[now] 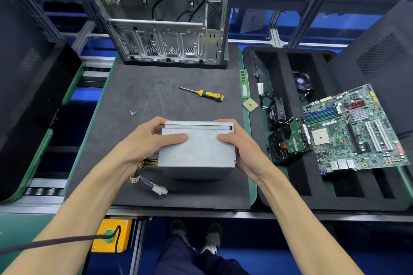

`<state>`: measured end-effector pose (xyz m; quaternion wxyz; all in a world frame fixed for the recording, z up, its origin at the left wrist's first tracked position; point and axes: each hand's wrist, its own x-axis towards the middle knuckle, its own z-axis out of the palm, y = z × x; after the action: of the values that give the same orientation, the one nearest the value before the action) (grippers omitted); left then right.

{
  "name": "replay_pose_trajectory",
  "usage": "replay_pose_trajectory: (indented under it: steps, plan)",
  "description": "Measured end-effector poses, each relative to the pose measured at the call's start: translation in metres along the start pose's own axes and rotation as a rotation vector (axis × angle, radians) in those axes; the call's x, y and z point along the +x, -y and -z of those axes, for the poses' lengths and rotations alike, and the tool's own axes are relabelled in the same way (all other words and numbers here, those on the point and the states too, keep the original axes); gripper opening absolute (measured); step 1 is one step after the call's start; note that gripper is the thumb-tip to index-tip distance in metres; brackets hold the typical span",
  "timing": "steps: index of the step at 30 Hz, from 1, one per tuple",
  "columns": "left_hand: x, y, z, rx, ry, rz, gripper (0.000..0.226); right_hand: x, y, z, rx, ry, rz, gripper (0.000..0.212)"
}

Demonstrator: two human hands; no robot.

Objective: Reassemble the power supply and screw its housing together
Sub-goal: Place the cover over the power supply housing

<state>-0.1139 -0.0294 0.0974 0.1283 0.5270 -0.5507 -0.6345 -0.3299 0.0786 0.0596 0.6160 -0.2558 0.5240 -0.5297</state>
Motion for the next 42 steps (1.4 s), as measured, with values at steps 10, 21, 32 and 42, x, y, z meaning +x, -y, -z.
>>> replay_pose_trajectory:
  steps: [10, 21, 32, 42]
  plan:
    - [0.001, -0.001, -0.002, -0.016, 0.005, -0.013, 0.049, -0.001, 0.0, 0.0, 0.018, -0.021, 0.015, 0.038]
    - [-0.001, 0.005, -0.007, -0.021, 0.01, -0.067, 0.054, 0.001, -0.004, 0.003, 0.004, -0.008, 0.033, 0.037]
    - [-0.007, 0.011, -0.006, -0.004, 0.06, -0.094, 0.025, -0.002, -0.006, -0.001, -0.034, 0.017, 0.093, 0.045]
    - [-0.003, 0.008, -0.008, -0.019, 0.056, -0.087, 0.056, -0.003, -0.004, -0.004, 0.074, 0.016, 0.094, 0.037]
